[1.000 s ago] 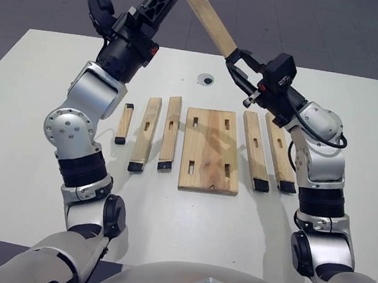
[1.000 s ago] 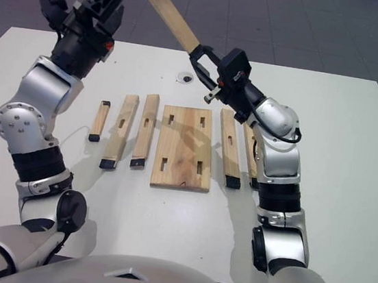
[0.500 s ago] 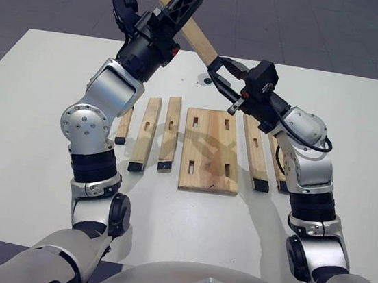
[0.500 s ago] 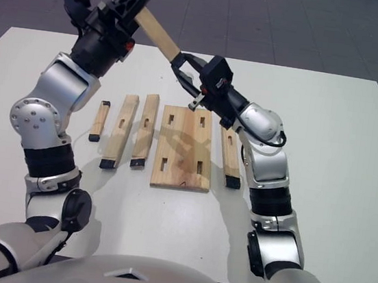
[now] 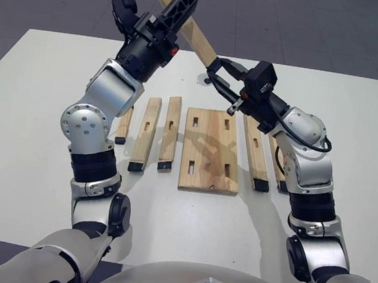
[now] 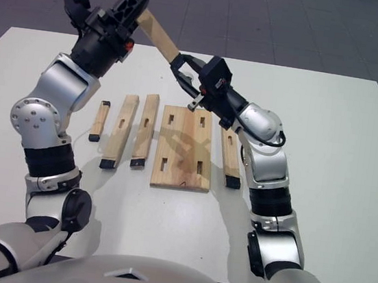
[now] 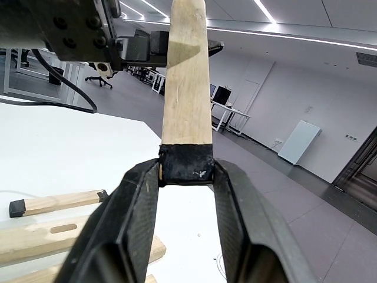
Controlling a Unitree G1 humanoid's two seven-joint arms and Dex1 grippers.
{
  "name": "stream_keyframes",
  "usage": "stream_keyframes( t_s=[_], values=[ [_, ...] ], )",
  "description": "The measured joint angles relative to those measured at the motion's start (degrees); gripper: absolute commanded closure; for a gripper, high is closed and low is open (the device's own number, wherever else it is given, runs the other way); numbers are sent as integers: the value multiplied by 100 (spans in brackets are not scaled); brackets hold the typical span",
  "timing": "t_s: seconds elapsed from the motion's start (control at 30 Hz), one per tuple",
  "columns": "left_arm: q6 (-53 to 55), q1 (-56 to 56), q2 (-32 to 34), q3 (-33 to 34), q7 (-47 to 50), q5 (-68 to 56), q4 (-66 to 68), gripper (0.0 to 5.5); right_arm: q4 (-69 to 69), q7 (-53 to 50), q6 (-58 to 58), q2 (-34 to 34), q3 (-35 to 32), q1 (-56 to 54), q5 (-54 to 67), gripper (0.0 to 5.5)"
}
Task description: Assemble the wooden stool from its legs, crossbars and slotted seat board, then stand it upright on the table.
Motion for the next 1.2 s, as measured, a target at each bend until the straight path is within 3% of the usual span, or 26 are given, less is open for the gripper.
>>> stream_keyframes(
  t_s=[0.27, 0.6, 0.63, 0.87, 1.03, 1.1, 1.2],
  values=[
    [-27, 1, 6, 54, -12, 31, 28, 483, 50, -16, -10, -15, -2, 0, 7, 418],
    [-145, 10, 6, 53, -113, 242, 156, 492, 156, -14, -91, -21, 21, -27, 6, 418],
    [-168, 11, 6, 43, -132, 291, 156, 493, 180, -21, -96, -21, 32, -40, 4, 381],
    [-693, 93, 101, -520, -620, 1384, 36, 508, 646, -334, 116, -122, 238, -51, -522, 278],
    [-1344, 205, 231, -757, -836, 2465, 105, 508, 1769, -1147, 530, -342, 352, -66, -1426, 211],
    [-1538, 214, 402, -669, -864, 2792, 183, 508, 2112, -1609, 573, -477, 176, -20, -1642, 179],
    [-1583, 318, 893, -596, -977, 3208, 197, 508, 2075, -2456, 637, -494, -591, 20, -1576, 135]
  ],
)
